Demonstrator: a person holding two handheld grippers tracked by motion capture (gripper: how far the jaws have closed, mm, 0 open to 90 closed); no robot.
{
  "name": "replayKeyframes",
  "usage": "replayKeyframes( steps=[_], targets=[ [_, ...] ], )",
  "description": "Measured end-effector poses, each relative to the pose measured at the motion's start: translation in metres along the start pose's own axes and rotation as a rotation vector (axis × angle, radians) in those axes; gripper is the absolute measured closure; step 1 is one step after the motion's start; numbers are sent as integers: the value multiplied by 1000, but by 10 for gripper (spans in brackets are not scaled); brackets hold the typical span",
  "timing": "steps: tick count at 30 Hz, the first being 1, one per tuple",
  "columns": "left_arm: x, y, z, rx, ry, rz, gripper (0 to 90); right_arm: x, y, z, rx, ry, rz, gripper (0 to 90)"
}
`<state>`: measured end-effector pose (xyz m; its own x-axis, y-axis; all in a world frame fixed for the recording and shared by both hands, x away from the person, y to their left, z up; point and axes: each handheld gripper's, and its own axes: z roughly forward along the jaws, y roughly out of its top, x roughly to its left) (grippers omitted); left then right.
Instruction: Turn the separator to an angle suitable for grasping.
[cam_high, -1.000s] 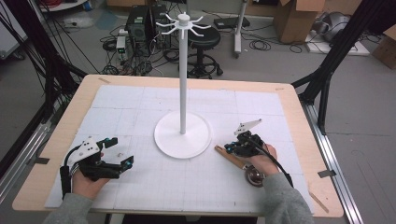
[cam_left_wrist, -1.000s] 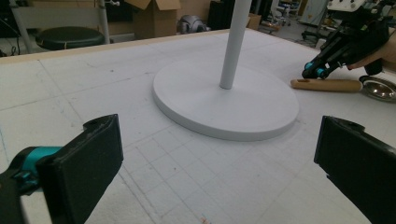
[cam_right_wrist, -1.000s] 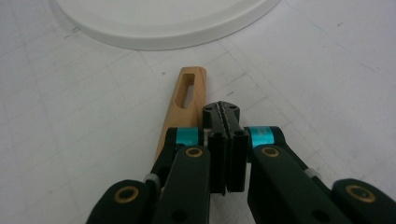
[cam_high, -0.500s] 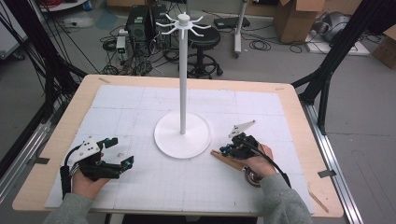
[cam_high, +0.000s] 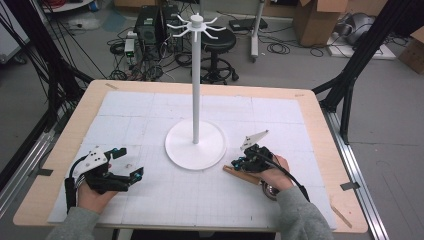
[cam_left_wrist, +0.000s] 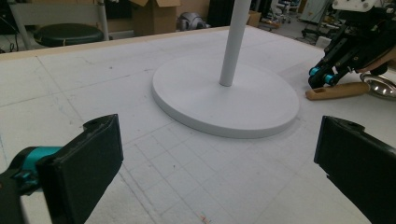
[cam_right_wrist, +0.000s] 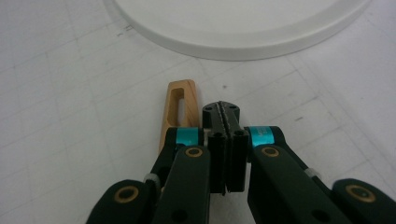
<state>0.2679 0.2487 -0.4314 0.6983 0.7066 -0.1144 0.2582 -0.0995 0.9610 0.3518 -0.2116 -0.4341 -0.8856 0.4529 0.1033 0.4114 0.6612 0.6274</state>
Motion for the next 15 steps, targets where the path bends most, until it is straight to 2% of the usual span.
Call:
replayKeyframes(
  steps=[9,15],
  targets=[
    [0,0,0,-2,0,-5,18,6,3,3,3,39,-24,900],
    [0,0,0,-3,-1,-5,18,14,8,8,19,63,-73,900]
  ],
)
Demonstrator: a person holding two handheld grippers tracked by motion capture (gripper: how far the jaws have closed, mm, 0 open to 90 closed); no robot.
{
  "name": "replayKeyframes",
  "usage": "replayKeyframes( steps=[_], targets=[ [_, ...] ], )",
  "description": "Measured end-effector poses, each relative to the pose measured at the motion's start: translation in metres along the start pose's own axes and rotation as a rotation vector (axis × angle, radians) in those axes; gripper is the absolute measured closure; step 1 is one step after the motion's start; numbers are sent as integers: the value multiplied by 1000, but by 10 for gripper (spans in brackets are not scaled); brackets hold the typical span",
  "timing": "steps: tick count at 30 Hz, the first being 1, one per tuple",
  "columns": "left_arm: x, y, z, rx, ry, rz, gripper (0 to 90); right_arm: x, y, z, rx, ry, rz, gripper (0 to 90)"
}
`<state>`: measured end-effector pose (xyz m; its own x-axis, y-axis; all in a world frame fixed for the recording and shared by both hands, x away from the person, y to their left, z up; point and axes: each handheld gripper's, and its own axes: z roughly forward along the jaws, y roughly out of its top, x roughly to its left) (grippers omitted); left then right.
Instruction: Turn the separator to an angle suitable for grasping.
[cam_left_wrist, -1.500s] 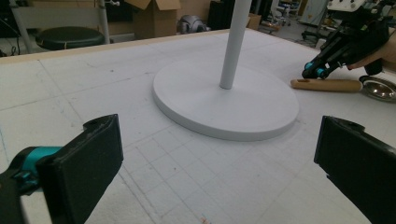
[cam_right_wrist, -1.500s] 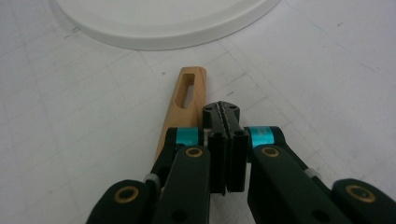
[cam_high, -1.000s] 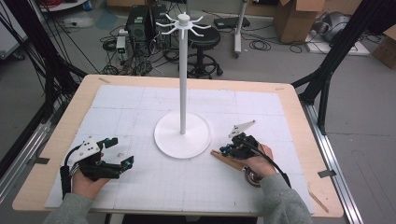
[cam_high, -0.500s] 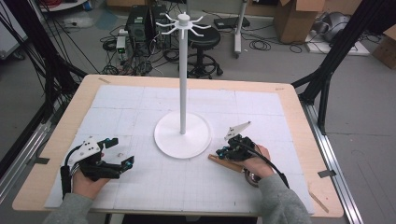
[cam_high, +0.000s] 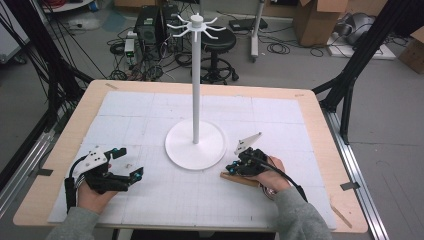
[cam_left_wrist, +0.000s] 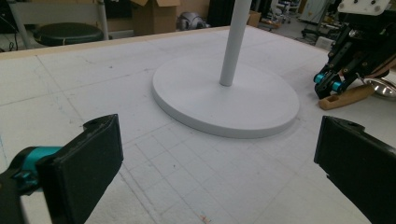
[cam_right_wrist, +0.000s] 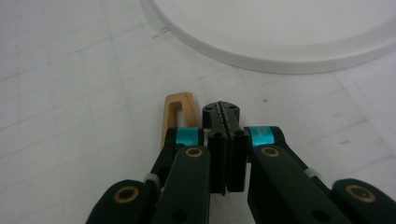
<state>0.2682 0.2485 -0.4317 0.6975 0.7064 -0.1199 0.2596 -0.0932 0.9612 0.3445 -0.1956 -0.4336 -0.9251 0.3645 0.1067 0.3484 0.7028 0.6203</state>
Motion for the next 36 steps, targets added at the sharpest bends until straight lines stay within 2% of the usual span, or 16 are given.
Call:
replayKeyframes(
  steps=[9,12,14,16,21,25,27,29,32,36],
  targets=[
    [0,0,0,7,0,3,18,6,4,3,12,32,-28,900],
    [0,0,0,6,0,3,18,7,5,3,11,28,-37,900],
    [0,0,1,9,-1,3,18,6,5,-4,-30,17,-38,899],
    [0,-1,1,9,-2,2,18,5,5,-7,-45,19,-34,897],
    [1,-1,3,13,-4,0,18,4,3,-23,-153,17,-20,739],
    [2,-1,3,13,2,-5,18,4,2,-33,-211,54,-16,612],
    [2,0,2,11,5,-6,18,3,0,-38,-238,94,-11,499],
    [2,0,1,10,6,-7,18,2,-1,-42,-234,102,5,392],
    [2,-1,2,12,7,-4,18,3,-2,-46,-205,43,-45,288],
    [3,-1,2,20,9,-3,18,2,-3,-50,-195,23,-42,134]
  ],
)
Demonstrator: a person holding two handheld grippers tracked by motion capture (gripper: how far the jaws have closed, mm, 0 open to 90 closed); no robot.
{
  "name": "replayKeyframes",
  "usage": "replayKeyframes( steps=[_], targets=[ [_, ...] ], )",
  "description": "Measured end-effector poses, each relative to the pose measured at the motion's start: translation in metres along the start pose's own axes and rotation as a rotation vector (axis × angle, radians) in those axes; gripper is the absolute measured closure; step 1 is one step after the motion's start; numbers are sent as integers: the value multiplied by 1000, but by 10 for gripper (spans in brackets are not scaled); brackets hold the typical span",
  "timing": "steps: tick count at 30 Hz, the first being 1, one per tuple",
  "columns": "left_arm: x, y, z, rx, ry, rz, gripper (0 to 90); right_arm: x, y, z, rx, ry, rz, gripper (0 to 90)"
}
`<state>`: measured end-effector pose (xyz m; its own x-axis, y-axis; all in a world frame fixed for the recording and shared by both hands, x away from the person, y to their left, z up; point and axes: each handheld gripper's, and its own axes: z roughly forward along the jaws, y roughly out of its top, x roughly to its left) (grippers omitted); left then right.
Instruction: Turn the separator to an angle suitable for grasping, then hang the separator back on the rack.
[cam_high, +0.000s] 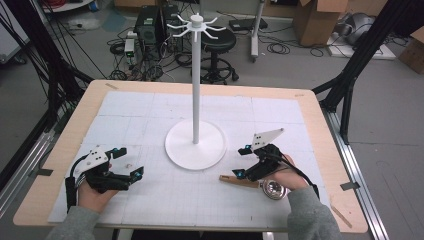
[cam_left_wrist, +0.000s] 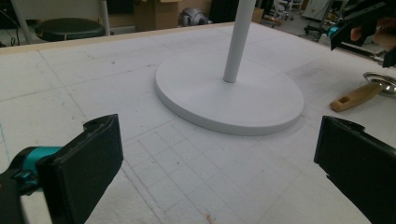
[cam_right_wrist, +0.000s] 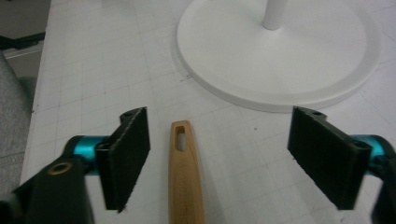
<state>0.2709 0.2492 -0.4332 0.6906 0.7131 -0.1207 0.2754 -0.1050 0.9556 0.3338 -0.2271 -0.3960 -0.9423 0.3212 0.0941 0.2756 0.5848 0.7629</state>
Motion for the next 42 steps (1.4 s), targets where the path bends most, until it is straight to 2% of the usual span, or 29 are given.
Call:
replayKeyframes(
  steps=[3,5,8,11,12,13,14,17,30,37,42],
  targets=[
    [0,0,0,1,1,-1,18,0,-1,-3,-41,15,14,3],
    [0,0,1,5,1,-2,18,1,-2,-6,-30,18,20,4],
    [0,0,1,7,1,-3,18,4,-3,-11,7,-12,8,4],
    [0,0,1,8,5,-3,18,7,-6,-15,68,-8,-13,4],
    [0,-1,1,9,3,-4,18,10,-9,-16,110,-6,-25,4],
    [0,-1,1,13,3,-2,18,10,-9,-16,110,-6,-25,4],
    [-1,-1,1,17,3,-1,18,12,-13,-17,149,-7,-35,4],
    [-1,-1,0,25,3,4,18,12,-15,-18,180,-8,-33,4],
    [-1,-1,-1,22,5,3,18,5,-23,-39,243,-23,-10,5],
    [-1,-1,-1,28,3,6,18,5,-28,-38,299,-1,1,5],
    [-1,-1,-1,31,-1,7,18,6,-29,-33,349,2,-13,5]
  ],
)
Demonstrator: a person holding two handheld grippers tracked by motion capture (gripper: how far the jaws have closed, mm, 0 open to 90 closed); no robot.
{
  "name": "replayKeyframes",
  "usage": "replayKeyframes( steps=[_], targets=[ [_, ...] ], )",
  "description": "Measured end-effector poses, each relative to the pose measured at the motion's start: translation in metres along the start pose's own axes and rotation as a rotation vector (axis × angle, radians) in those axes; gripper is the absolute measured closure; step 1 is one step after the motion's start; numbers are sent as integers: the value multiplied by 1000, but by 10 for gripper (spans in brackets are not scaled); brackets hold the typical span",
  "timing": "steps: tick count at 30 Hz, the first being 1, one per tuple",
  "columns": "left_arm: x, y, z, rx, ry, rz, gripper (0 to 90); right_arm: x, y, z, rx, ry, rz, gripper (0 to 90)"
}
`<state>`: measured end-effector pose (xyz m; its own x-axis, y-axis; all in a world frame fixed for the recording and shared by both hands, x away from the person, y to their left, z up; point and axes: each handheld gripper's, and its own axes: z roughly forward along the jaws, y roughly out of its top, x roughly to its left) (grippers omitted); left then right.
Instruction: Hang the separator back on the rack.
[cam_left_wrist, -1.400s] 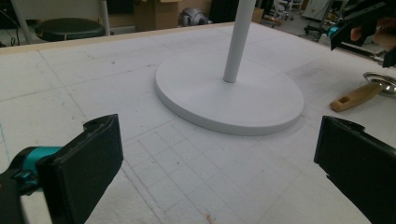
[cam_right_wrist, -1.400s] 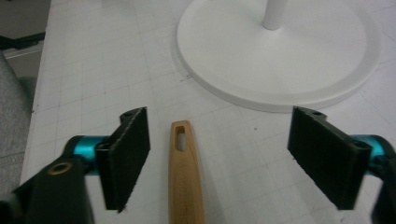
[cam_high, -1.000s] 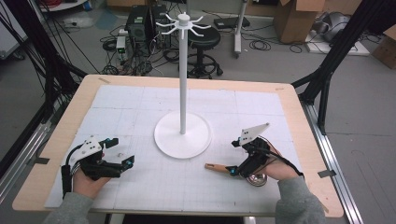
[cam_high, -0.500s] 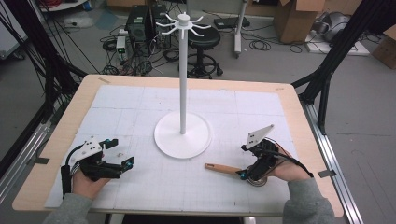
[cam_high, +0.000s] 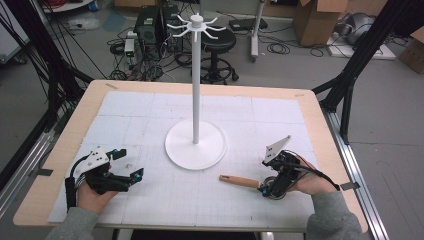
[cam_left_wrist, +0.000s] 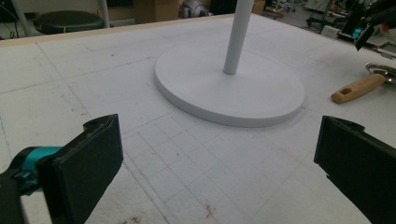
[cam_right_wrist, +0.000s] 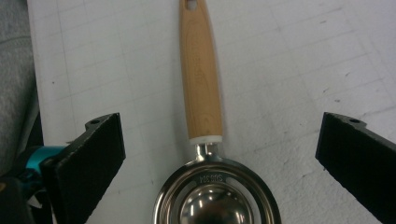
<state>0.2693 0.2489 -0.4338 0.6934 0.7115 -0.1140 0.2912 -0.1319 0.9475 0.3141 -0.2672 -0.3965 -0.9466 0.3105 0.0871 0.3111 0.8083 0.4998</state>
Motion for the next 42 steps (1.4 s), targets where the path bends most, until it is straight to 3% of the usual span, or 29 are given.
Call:
replayKeyframes(
  steps=[8,16,20,23,28,42],
  targets=[
    [-1,0,0,5,0,-4,18,0,0,9,35,14,4,6],
    [-1,0,1,5,-3,-3,18,-1,-2,14,81,2,-42,52],
    [-1,-1,1,8,-4,-1,18,-1,-2,14,82,1,-30,54],
    [0,-1,1,12,-2,1,18,0,-2,17,113,9,-4,53],
    [-1,-1,1,12,-4,-1,18,0,-3,20,132,1,-7,55],
    [-1,-1,2,21,-11,0,18,4,1,21,167,-2,-76,230]
  ],
)
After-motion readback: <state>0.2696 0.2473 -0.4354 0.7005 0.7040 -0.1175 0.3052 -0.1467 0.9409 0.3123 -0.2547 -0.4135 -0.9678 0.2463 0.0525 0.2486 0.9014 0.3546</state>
